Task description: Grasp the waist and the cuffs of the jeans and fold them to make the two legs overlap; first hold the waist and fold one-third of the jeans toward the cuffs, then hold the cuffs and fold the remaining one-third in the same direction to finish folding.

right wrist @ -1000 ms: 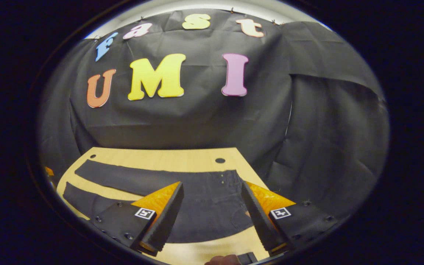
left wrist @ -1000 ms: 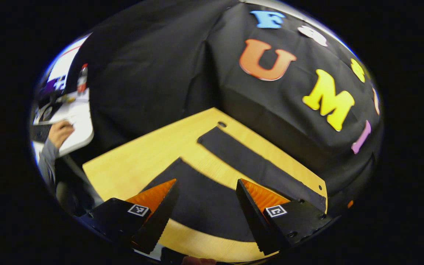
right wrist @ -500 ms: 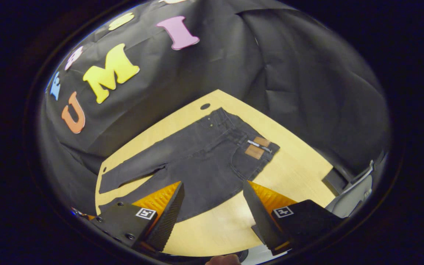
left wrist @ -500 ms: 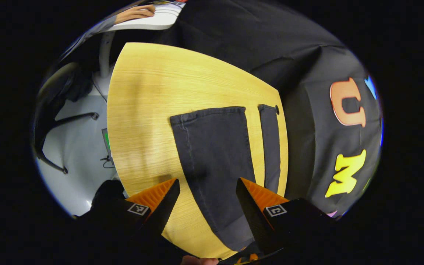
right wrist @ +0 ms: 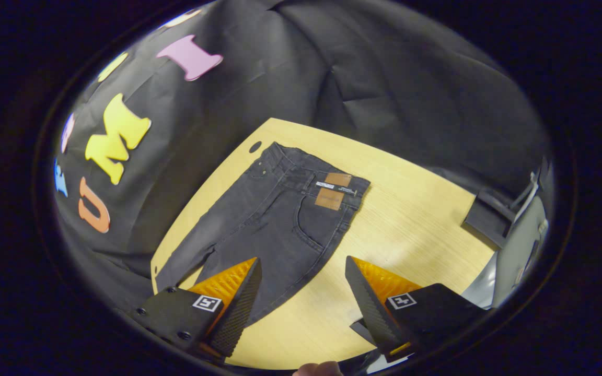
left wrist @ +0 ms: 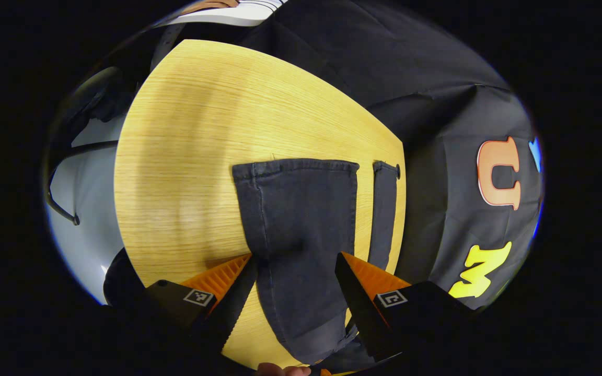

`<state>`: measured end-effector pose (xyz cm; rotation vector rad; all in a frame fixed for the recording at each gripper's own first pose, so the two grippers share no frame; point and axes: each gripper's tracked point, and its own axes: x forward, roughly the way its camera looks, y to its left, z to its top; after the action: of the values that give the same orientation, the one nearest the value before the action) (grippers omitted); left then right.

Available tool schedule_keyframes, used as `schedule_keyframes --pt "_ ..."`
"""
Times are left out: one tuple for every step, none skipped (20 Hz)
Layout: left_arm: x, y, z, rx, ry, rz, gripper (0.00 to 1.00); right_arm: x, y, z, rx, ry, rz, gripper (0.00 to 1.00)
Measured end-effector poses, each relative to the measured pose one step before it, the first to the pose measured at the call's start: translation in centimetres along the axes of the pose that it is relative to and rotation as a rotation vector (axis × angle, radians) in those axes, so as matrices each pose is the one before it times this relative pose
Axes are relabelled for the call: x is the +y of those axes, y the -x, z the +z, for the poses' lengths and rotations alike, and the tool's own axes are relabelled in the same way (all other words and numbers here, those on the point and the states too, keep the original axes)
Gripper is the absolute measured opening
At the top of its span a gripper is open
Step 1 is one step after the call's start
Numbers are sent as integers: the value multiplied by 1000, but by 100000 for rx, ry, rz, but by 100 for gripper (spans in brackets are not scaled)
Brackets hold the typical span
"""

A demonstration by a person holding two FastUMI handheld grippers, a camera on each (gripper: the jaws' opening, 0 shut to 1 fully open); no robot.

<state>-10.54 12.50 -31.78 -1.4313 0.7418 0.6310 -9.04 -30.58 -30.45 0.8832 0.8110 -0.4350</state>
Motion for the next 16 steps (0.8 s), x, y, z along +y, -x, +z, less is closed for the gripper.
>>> schedule_keyframes --pt "-343 -226 55 -177 179 -1019 100 -390 -808 518 612 -3295 411 94" --pt "-307 -362 -2 -327 165 -1396 97 -557 -946 574 173 -3864 40 94" --pt "-520 -198 -33 -153 51 -1223 100 -378 -815 821 -269 -4031 88 94" --pt "-229 -298 -9 -92 -278 -787 100 -408 -697 884 -118 -3030 -227 94" --pt "-326 -260 -32 32 -680 -473 97 -499 -798 966 -1063 -2018 -632 94" --pt "-192 -186 -34 288 -876 -159 96 -539 -816 847 -363 -1535 -1057 99" --pt "-150 -242 23 94 -991 157 96 -8 -623 580 -30 -1486 323 94" --pt "-209 -198 -23 191 -883 100 96 424 -635 791 -549 -1331 1352 94" --pt "-163 -249 4 418 -742 -202 95 349 -487 476 -219 -454 1436 96" --pt "-140 -13 103 -18 -358 -169 95 354 -531 306 421 372 920 93" --pt "-226 -160 7 379 -150 -111 100 -181 -169 145 500 964 1031 96" --pt "-114 -376 -161 613 -323 169 95 -70 -69 57 814 287 1415 96" --pt "-28 -212 -140 770 -384 463 92 41 137 57 604 -1547 1633 96" --pt "-152 -344 -47 581 -164 -7 100 127 146 170 560 -2643 1481 94" --pt "-195 -249 -12 524 138 -302 83 24 -118 134 192 -2060 646 96" --pt "-26 -230 42 874 20 -58 80 121 -96 6 390 -989 -240 93"
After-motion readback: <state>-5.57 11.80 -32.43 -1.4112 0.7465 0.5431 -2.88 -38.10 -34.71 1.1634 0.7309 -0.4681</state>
